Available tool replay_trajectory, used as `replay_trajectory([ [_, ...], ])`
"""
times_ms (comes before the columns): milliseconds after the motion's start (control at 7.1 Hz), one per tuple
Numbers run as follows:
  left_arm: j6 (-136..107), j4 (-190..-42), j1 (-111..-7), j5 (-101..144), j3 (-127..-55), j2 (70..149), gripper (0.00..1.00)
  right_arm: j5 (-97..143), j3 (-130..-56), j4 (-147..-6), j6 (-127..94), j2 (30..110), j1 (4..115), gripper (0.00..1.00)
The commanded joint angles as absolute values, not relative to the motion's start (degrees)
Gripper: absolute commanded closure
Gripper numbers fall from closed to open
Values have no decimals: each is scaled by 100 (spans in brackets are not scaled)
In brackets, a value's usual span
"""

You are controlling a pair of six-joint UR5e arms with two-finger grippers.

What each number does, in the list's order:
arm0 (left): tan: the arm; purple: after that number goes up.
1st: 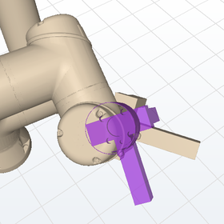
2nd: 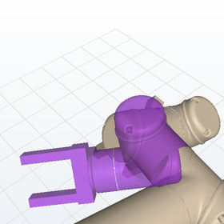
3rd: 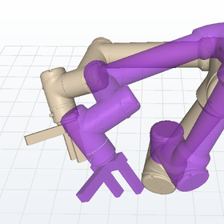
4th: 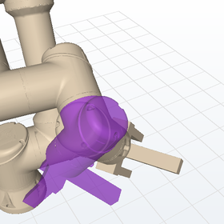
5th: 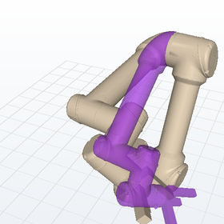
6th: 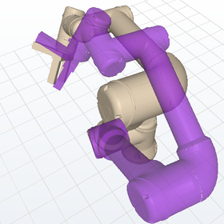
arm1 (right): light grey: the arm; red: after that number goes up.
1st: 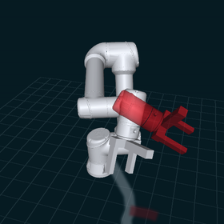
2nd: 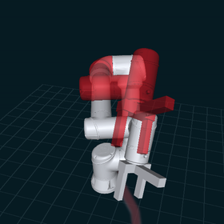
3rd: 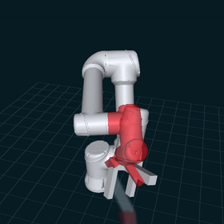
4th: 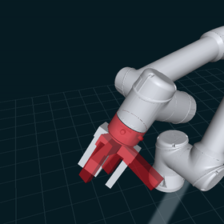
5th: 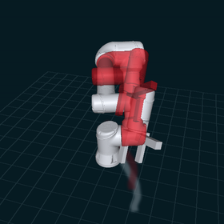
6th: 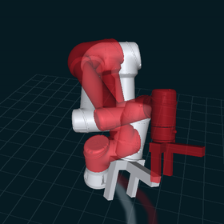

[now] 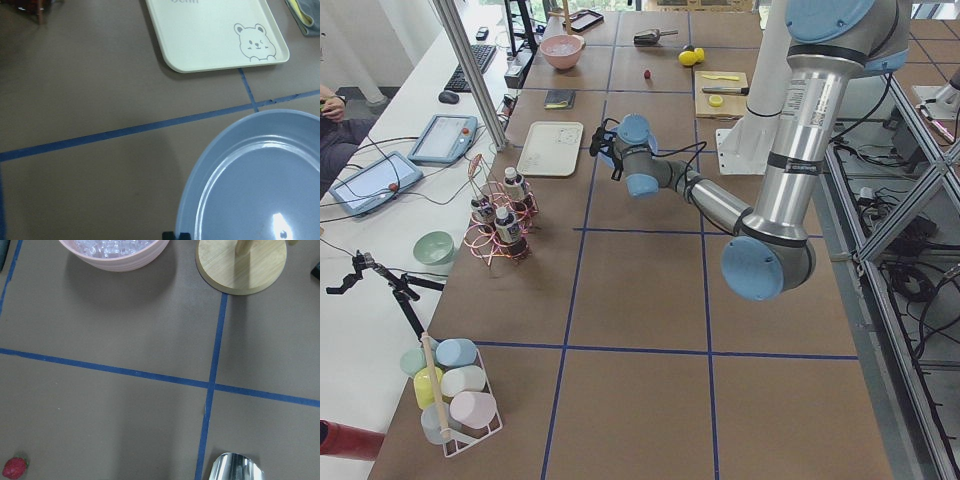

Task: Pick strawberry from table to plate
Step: 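Lift and carry the blue plate with the left gripper toward the table center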

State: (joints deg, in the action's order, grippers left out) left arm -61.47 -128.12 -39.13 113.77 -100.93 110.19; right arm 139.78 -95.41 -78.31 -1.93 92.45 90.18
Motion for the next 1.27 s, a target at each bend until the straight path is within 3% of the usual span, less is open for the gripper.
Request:
replay_trajectory([
  [0, -6512, -12551, -3036, 10593, -9434, 11792, 100, 13983, -9519, -7831, -193, 9246, 9018, 0],
  [845, -6504, -12577, -2733, 10354, -9132, 11865, 100, 13983, -9510, -7831, -193, 9246, 9017, 0],
  [986, -6513, -12577, -2733, 10362, -9132, 11865, 70, 13983, -9510, -7831, -185, 9237, 9018, 0],
  [1127, -6513, -12595, -2725, 10345, -9132, 11865, 1, 13983, -9510, -7831, -185, 9237, 9018, 0],
])
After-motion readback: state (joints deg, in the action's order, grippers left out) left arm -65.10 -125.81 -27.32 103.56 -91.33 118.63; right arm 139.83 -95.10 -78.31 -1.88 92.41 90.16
